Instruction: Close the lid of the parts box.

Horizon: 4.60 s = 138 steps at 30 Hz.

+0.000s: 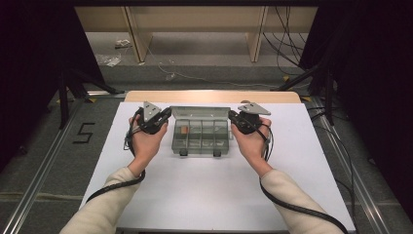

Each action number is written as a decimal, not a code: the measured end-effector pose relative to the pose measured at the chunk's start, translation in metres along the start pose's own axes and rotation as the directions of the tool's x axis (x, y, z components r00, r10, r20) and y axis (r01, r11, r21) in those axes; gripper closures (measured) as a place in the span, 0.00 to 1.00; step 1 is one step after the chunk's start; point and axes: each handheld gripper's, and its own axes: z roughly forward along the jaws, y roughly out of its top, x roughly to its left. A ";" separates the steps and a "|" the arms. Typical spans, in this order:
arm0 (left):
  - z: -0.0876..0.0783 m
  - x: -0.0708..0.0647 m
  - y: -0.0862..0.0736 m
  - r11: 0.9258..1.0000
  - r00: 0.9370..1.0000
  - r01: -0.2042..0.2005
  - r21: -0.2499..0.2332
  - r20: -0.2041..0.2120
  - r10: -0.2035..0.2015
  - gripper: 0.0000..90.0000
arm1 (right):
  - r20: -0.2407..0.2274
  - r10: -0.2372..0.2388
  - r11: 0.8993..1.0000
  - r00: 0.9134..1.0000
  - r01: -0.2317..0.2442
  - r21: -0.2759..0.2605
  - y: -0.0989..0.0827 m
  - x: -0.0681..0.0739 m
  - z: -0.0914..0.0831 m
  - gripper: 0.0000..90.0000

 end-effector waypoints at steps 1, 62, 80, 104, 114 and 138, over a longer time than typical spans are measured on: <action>-0.001 -0.001 -0.001 1.000 1.000 -0.001 -0.001 0.001 0.001 0.94 | -0.002 -0.004 1.000 1.000 0.004 -0.001 -0.001 0.000 -0.001 0.95; -0.035 -0.012 -0.022 0.996 0.997 -0.042 0.078 0.075 0.036 0.74 | -0.109 -0.046 0.997 0.993 0.053 0.063 -0.037 -0.002 -0.026 0.65; -0.038 -0.025 -0.018 0.992 0.983 -0.069 0.104 0.176 0.049 0.33 | -0.187 -0.098 0.993 0.978 0.109 0.049 -0.032 0.005 -0.026 0.38; -0.043 -0.017 -0.016 0.996 0.990 -0.021 0.092 0.141 0.008 0.91 | -0.207 -0.062 0.998 0.976 0.064 0.001 -0.033 0.005 -0.027 0.96; -0.040 -0.017 -0.021 0.993 0.992 -0.027 0.115 0.129 0.012 0.99 | -0.195 -0.078 0.996 0.978 0.085 0.024 -0.037 0.006 -0.024 1.00; -0.033 -0.022 -0.026 0.988 0.989 -0.047 0.148 0.147 0.025 0.99 | -0.197 -0.090 0.992 0.976 0.105 0.065 -0.042 0.007 -0.017 1.00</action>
